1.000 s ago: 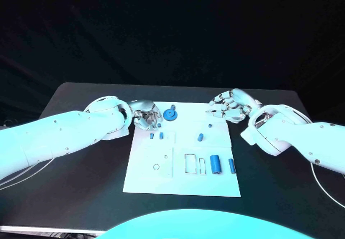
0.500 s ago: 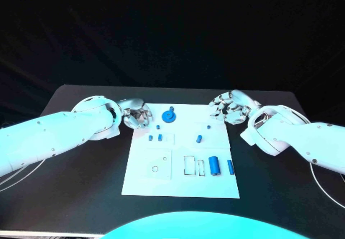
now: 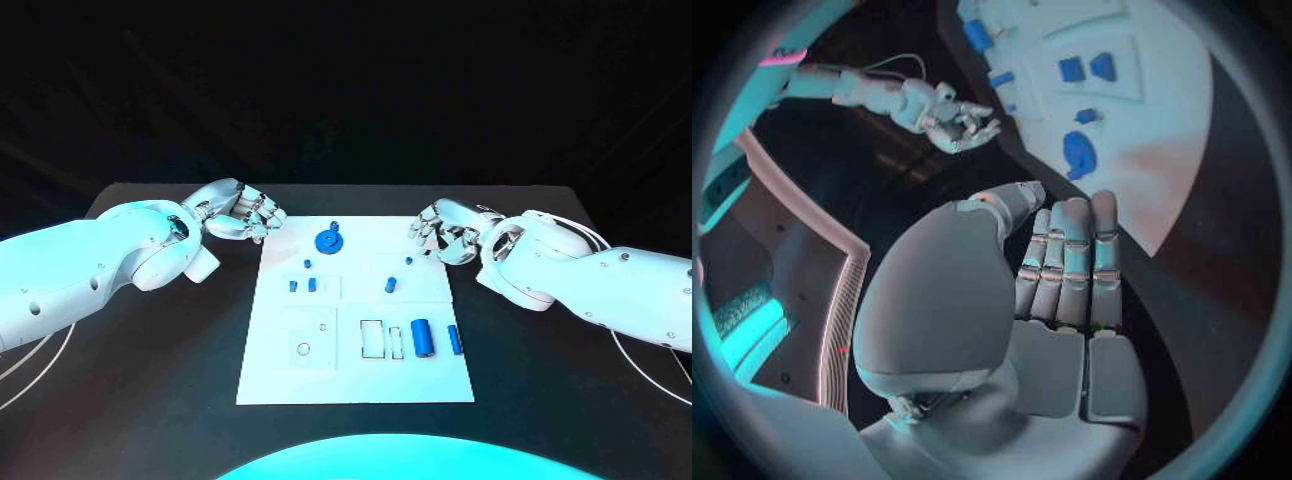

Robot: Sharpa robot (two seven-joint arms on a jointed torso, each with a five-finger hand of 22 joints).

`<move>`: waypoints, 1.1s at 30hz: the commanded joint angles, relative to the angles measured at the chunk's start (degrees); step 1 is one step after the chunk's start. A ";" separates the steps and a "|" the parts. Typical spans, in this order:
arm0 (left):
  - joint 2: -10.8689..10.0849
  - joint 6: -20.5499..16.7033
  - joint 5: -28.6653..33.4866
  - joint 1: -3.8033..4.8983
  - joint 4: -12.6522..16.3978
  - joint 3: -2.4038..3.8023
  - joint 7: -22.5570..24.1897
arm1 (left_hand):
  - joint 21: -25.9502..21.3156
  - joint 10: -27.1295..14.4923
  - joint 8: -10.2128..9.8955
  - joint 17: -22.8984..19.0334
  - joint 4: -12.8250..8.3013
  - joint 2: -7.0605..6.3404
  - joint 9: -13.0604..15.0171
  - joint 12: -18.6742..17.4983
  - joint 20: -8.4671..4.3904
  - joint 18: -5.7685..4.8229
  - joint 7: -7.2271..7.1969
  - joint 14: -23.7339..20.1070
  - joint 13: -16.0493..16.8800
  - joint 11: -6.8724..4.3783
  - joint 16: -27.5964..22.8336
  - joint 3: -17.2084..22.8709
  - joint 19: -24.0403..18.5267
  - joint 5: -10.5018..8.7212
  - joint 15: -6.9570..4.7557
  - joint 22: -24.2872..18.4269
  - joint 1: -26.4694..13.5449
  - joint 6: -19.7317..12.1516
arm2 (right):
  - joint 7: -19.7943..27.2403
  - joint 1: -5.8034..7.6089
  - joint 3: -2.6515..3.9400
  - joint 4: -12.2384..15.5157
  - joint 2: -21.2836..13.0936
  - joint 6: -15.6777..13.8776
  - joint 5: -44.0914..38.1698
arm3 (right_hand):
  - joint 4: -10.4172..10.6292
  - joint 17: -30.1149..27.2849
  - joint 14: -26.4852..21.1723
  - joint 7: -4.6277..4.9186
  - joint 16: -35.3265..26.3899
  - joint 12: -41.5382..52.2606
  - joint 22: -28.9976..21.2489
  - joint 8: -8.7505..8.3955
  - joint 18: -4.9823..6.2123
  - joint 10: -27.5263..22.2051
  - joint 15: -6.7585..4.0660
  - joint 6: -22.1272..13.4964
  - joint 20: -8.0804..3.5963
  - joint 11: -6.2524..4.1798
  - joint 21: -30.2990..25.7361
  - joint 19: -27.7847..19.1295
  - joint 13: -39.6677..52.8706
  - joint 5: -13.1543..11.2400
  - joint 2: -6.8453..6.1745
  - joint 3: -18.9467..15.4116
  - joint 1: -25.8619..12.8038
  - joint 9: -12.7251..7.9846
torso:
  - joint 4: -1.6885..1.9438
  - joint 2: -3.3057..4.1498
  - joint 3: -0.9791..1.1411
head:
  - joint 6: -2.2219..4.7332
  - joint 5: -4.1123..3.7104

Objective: Assemble the parts on the task board

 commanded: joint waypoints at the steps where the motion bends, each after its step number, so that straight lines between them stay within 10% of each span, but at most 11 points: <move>1: -0.58 -4.07 22.43 0.07 1.33 0.07 8.66 | -0.33 -0.36 0.02 -0.22 -0.16 0.38 -0.10 -0.05 0.09 0.78 0.46 -0.33 -0.11 0.00 -0.44 0.20 -0.53 0.34 -0.03 -0.12 -0.23 -0.20 | -3.81 -0.21 -0.01 -0.25 0.56 5.86 -10.13 | -0.11 -0.06 2.88 -0.01 0.23 -0.32 0.19 0.20 -0.79 -0.18 0.09 0.35 0.04 0.01 0.31 0.43 -0.37 -0.32 -0.06 0.33 -0.79 -0.07 | -0.01 0.03 -0.03 | 0.16 -0.30; 33: -1.40 -1.99 31.78 -0.06 5.37 0.06 12.41 | -1.63 -0.90 -0.40 -0.88 -0.22 0.40 -0.43 0.37 0.50 0.84 1.01 -0.29 -0.46 0.38 -2.00 -0.51 -0.54 0.36 0.32 -1.03 -1.32 -1.28 | -5.43 -2.93 -0.23 -4.67 6.86 6.85 -13.90 | -2.30 -0.08 3.06 -1.14 0.86 -1.88 2.04 2.05 -1.10 5.63 -0.81 4.14 -0.60 -1.16 2.45 1.34 -4.74 -0.28 2.96 5.16 -2.79 1.03 | 0.07 0.05 -0.08 | -0.31 -1.19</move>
